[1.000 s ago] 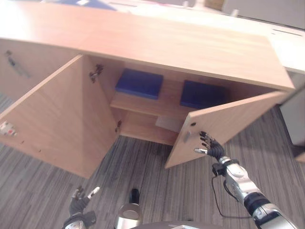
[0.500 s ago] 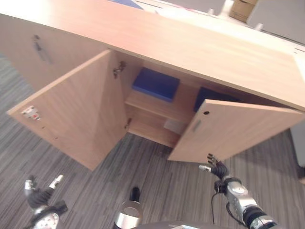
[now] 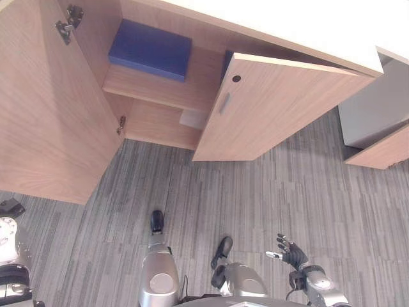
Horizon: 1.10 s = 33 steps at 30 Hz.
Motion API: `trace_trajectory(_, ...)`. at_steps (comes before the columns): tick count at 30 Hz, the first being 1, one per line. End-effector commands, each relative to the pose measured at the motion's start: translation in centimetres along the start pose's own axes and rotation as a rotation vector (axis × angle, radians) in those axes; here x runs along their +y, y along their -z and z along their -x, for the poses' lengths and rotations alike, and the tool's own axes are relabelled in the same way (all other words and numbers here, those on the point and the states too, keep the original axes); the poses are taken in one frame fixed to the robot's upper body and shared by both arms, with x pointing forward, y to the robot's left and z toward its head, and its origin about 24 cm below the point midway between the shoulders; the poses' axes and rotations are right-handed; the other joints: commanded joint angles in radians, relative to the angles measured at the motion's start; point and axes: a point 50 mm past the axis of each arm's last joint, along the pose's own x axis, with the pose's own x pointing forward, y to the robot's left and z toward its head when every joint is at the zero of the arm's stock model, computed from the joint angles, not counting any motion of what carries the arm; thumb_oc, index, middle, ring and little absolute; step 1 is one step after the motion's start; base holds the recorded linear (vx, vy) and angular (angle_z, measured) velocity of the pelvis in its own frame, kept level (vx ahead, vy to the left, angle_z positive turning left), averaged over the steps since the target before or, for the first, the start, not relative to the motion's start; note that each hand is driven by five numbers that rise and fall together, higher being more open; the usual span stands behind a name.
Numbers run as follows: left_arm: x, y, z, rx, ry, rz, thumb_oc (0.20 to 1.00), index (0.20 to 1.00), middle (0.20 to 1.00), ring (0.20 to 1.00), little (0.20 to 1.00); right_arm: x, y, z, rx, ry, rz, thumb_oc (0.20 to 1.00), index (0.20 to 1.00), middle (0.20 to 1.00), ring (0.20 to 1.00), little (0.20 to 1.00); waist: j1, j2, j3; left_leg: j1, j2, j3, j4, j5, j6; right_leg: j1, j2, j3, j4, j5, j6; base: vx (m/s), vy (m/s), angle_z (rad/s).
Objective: Put the empty folder in the office cabinet
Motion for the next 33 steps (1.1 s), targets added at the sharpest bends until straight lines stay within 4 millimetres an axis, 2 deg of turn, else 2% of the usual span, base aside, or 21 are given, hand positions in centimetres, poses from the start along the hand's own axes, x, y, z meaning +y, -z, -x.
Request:
trace_trajectory(1,-1.0,0.4,-0.2,0.037,0.154,-0.065,1.000,1.000,1.000,1.000,1.000,-2.4,-2.8,0.2,-0.109,0.037,0.056,1.000,1.000,1.000,1.000,1.000,0.003,0.070,-0.058,0.208,-0.016,0.049,-0.116,-0.217,0.024,-0.019,0.015,0.028,0.072,-0.007,0.037,-0.08,-0.005,-0.02)
trace_trajectory(5,-4.1,2.2,0.9,0.167,0.446,-0.075,1.000,1.000,1.000,1.000,1.000,-2.6,-3.8,-0.1,-0.139,0.030,0.059,1.000,1.000,1.000,1.000,1.000,-0.013,0.057,-0.051,0.213,-0.007,0.073,-0.109,-0.225,0.025,-0.023,0.018,0.038,0.066,0.005,0.042,-0.06,-0.007,0.00)
trace_trajectory(7,-4.8,2.8,1.5,0.193,0.500,-0.071,1.000,1.000,1.000,1.000,1.000,-2.7,-4.0,-0.1,-0.142,0.031,0.061,1.000,1.000,1.000,1.000,1.000,-0.017,0.057,-0.051,0.216,-0.006,0.078,-0.108,-0.226,0.025,-0.022,0.019,0.041,0.064,0.006,0.043,-0.02,0.005,-0.02)
trace_trajectory(9,-8.0,5.3,4.9,0.278,0.643,-0.017,1.000,1.000,1.000,1.000,1.000,-3.3,-4.4,-0.1,-0.140,0.047,0.081,1.000,1.000,1.000,1.000,1.000,-0.036,0.065,-0.055,0.230,-0.009,0.091,-0.106,-0.228,0.030,-0.018,0.021,0.057,0.060,0.009,0.046,-0.04,0.019,-0.07)
trace_trajectory(10,-8.0,5.3,4.9,0.278,0.643,-0.017,1.000,1.000,1.000,1.000,1.000,-3.3,-4.4,-0.1,-0.140,0.047,0.081,1.000,1.000,1.000,1.000,1.000,-0.036,0.065,-0.055,0.230,-0.009,0.091,-0.106,-0.228,0.030,-0.018,0.021,0.057,0.060,0.009,0.046,-0.02,0.003,-0.14)
trace_trajectory(14,-11.4,8.4,10.6,0.385,0.750,0.076,1.000,1.000,1.000,1.000,1.000,-3.4,-3.9,0.1,-0.130,0.089,0.065,1.000,1.000,1.000,1.000,1.000,-0.056,0.083,-0.070,0.256,-0.014,0.098,-0.107,-0.231,0.034,-0.005,0.022,0.074,0.057,0.007,0.046,0.03,-0.043,-0.32)
trace_trajectory(16,-12.3,9.4,12.9,0.434,0.759,0.101,1.000,1.000,1.000,1.000,1.000,-3.2,-3.7,0.0,-0.126,0.100,0.053,1.000,1.000,1.000,1.000,1.000,-0.063,0.090,-0.079,0.267,-0.016,0.102,-0.108,-0.231,0.034,0.003,0.024,0.081,0.053,0.008,0.044,0.08,-0.097,-0.16)
trace_trajectory(17,-12.6,10.3,14.7,0.475,0.771,0.101,1.000,1.000,1.000,1.000,1.000,-2.7,-3.4,0.0,-0.121,0.109,0.053,1.000,1.000,1.000,1.000,1.000,-0.075,0.094,-0.092,0.280,-0.017,0.109,-0.109,-0.232,0.032,0.012,0.026,0.089,0.047,0.008,0.042,0.11,-0.114,-0.14)
trace_trajectory(20,-12.8,11.5,16.8,0.539,0.760,0.111,1.000,1.000,1.000,1.000,1.000,-2.3,-2.4,0.1,-0.096,0.125,0.037,1.000,1.000,1.000,1.000,1.000,-0.095,0.108,-0.118,0.304,-0.019,0.120,-0.111,-0.232,0.028,0.024,0.029,0.105,0.044,0.004,0.039,0.12,-0.095,-0.38)
trace_trajectory(25,-13.7,11.7,17.7,0.549,0.749,0.102,1.000,1.000,1.000,1.000,1.000,-2.2,-1.3,0.4,-0.068,0.151,0.022,1.000,1.000,1.000,1.000,1.000,-0.123,0.129,-0.152,0.329,-0.022,0.133,-0.117,-0.232,0.022,0.044,0.036,0.123,0.035,-0.008,0.031,0.12,-0.040,-0.26)
trace_trajectory(27,-14.6,11.2,17.1,0.522,0.699,0.111,1.000,1.000,1.000,1.000,1.000,-2.6,-0.3,0.9,-0.036,0.183,0.026,1.000,1.000,1.000,1.000,1.000,-0.154,0.154,-0.183,0.350,-0.029,0.143,-0.120,-0.232,0.015,0.067,0.045,0.147,0.019,-0.021,0.020,0.22,0.012,-0.27)
trace_trajectory(29,-14.7,11.0,16.8,0.512,0.680,0.116,1.000,1.000,1.000,1.000,1.000,-2.7,-0.2,1.0,-0.029,0.188,0.030,1.000,1.000,1.000,1.000,1.000,-0.161,0.159,-0.188,0.353,-0.030,0.146,-0.121,-0.232,0.013,0.070,0.047,0.152,0.017,-0.024,0.017,0.09,0.029,-0.25)
trace_trajectory(31,-14.7,10.4,15.1,0.504,0.584,0.121,1.000,1.000,1.000,1.000,1.000,-3.4,0.2,1.4,0.001,0.208,0.059,1.000,1.000,1.000,1.000,1.000,-0.191,0.178,-0.207,0.366,-0.034,0.160,-0.122,-0.230,0.004,0.080,0.054,0.174,0.013,-0.041,0.008,0.12,0.060,-0.21)
trace_trajectory(33,-14.7,10.3,14.4,0.501,0.558,0.125,1.000,1.000,1.000,1.000,1.000,-3.7,0.4,1.5,0.011,0.213,0.072,1.000,1.000,1.000,1.000,1.000,-0.201,0.183,-0.212,0.371,-0.035,0.164,-0.123,-0.229,0.002,0.083,0.056,0.180,0.011,-0.046,0.006,0.06,0.031,-0.14)
